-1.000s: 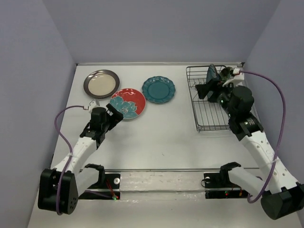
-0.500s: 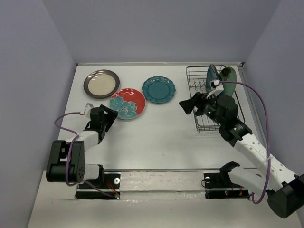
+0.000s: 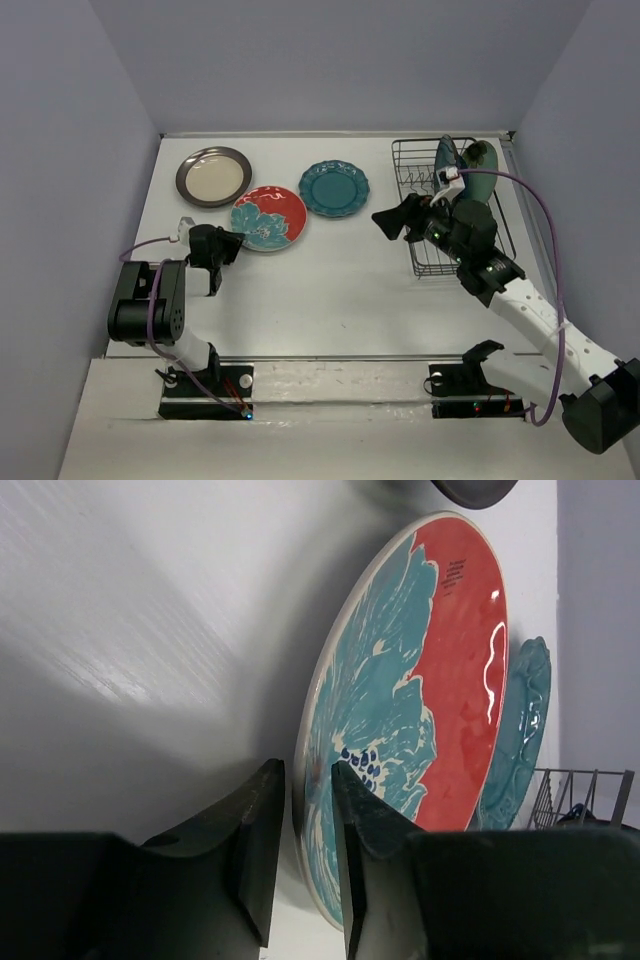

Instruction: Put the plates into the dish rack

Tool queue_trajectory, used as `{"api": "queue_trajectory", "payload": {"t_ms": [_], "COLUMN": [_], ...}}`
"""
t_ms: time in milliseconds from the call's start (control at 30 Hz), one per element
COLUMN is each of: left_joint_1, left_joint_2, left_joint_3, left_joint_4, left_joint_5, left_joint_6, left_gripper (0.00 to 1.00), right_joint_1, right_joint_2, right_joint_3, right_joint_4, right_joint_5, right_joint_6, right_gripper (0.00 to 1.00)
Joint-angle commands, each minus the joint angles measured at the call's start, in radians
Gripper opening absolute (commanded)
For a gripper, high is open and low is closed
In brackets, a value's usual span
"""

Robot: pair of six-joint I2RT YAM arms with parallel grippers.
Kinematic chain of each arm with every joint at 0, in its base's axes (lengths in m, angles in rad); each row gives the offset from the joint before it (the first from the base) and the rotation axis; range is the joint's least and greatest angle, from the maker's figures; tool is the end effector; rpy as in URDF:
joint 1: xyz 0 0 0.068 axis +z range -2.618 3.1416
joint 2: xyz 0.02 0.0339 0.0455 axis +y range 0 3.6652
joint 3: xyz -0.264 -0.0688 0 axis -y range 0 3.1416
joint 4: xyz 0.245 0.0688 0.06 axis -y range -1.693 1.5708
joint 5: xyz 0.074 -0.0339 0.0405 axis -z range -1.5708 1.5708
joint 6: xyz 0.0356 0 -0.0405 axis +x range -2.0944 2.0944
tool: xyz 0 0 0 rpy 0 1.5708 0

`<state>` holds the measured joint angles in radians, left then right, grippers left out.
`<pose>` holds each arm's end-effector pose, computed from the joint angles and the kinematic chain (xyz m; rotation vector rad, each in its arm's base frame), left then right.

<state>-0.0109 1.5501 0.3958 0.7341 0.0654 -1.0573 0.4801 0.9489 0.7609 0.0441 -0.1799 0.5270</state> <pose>0.2685 -0.0053 0.1330 -0.9961 1.8147 -0.7415 0.1975 0.1100 0.3256 -0.0978 1.7943 0.8898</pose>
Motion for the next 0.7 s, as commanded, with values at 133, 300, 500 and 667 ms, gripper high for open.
{"api": "queue_trajectory", "payload": {"t_ms": [133, 300, 500, 667], "left_joint_1": [0.003, 0.029, 0.029, 0.029], "left_joint_2": [0.051, 0.032, -0.164, -0.448], "left_joint_3": [0.041, 0.014, -0.104, -0.153], "left_joint_4": [0.129, 0.155, 0.136, -0.05], "left_joint_5": [0.0, 0.022, 0.06, 0.07], "left_joint_6": [-0.012, -0.013, 0.002, 0.049], "left_gripper": [0.27, 0.06, 0.06, 0.06], "right_joint_1": [0.028, 0.037, 0.037, 0.048], "right_joint_2": [0.027, 0.044, 0.099, 0.168], "right_joint_3": [0.017, 0.038, 0.086, 0.115], "right_joint_4": [0.091, 0.089, 0.033, 0.02], "right_joint_5": [-0.021, -0.03, -0.089, -0.165], "right_joint_6": [0.018, 0.016, -0.019, -0.007], "right_gripper": [0.82, 0.81, 0.84, 0.88]}}
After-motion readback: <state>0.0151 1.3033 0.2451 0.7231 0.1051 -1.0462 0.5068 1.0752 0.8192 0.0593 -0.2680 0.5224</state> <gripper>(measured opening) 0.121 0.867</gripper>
